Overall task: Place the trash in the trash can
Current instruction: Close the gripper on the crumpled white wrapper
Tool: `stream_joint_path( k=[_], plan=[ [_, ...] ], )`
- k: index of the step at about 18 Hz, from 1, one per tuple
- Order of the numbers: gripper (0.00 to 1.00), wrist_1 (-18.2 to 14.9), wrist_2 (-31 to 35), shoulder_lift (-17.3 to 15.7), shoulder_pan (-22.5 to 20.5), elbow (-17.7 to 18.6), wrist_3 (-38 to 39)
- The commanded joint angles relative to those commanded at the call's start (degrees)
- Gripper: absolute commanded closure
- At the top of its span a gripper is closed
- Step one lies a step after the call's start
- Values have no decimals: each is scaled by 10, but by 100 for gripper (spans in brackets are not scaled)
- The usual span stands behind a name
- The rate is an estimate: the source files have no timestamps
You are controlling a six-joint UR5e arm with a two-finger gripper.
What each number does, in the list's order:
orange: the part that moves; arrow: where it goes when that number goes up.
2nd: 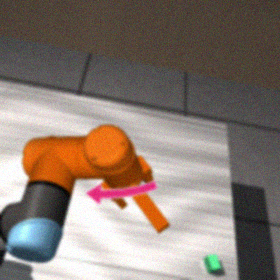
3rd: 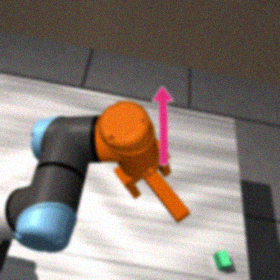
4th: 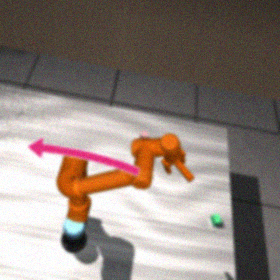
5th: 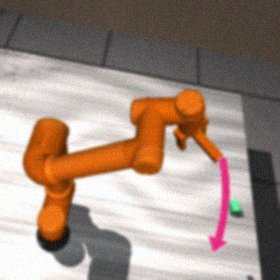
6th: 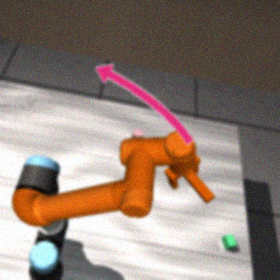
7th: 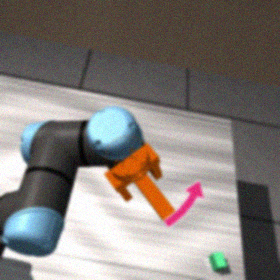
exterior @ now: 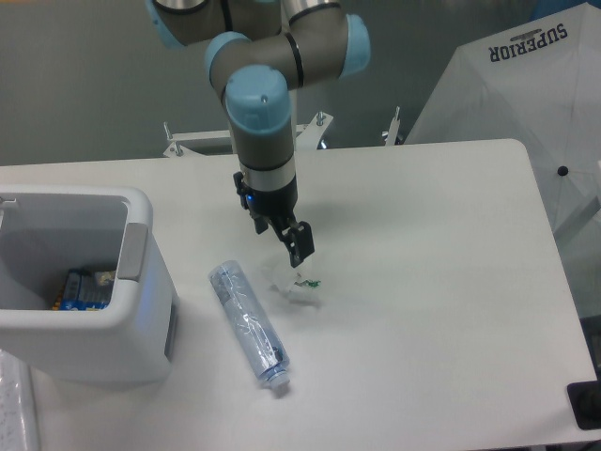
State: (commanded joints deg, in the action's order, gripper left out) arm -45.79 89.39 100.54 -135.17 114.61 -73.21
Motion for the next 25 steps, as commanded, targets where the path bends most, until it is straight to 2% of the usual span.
stream_joint_path(
  k=[2,6,12,18,21,25],
  plan=[
    [0,0,1,11,0,3,4],
    [0,3,1,32,0,-5,68],
    [0,4,4,50,1,-14,70],
    [0,4,42,62,4,-12,73],
    [4,4,41,62,4,-13,80],
    [18,4,40,62,5,-15,98]
  ],
)
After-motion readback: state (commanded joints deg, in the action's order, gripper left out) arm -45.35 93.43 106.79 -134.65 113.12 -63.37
